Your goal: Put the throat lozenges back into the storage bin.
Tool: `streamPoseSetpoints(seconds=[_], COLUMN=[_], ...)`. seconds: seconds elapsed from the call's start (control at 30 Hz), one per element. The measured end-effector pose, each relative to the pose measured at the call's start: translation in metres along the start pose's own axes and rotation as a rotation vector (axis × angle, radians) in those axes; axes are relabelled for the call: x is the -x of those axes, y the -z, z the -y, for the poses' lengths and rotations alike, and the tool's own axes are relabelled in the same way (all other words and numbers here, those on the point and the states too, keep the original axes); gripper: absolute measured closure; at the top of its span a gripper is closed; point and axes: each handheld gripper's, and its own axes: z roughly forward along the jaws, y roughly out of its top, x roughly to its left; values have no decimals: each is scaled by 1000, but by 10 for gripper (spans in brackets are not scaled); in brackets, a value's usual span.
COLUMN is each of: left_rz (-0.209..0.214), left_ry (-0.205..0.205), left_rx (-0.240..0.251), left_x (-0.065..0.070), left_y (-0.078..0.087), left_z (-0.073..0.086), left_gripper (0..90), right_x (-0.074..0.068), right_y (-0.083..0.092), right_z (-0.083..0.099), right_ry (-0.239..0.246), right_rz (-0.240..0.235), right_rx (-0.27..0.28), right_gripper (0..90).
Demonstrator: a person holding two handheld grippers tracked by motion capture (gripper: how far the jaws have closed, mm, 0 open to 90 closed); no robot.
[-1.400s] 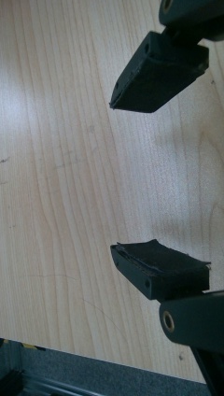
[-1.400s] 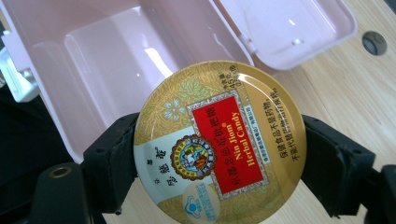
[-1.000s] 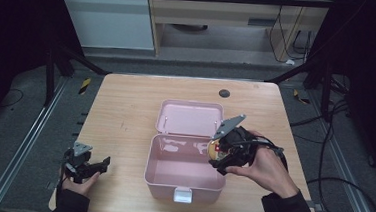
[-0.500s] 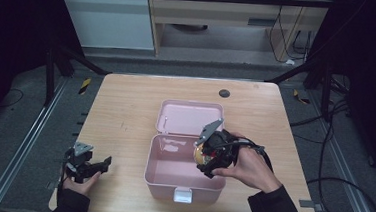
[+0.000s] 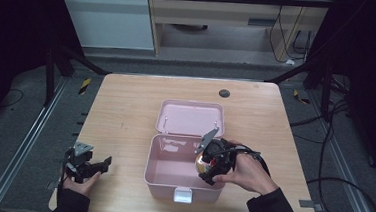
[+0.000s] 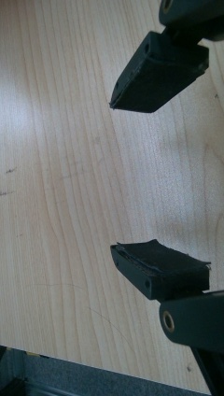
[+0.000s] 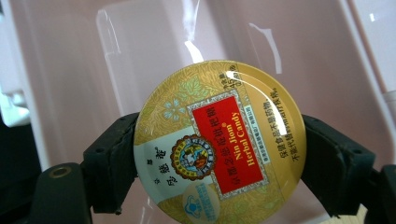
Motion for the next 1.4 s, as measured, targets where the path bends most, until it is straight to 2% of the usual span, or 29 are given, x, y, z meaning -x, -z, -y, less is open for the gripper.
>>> streamPoseSetpoints(seconds=[0.37, 0.6, 0.8, 0.87, 1.2, 1.4], left_rz=[-2, -3, -1, 0, 0, -1], left_ry=[-3, -5, -8, -9, -8, -6], left_rx=[0, -1, -2, -3, -2, 0], left_x=[0, 0, 0, 0, 0, 0], left_y=[0, 0, 0, 0, 0, 1], left_z=[0, 0, 0, 0, 0, 0], left_gripper=[239, 240, 239, 239, 239, 239], right_x=[1, 1, 2, 3, 3, 1], right_y=[-10, -17, -21, -22, -15, 0], right_z=[8, 11, 14, 15, 16, 15], right_ry=[-8, 8, -24, -15, -41, -58], right_rz=[-22, -22, -48, -44, -34, -8], right_rx=[-19, -43, -47, -49, -22, 43], right_gripper=[203, 202, 194, 188, 184, 191])
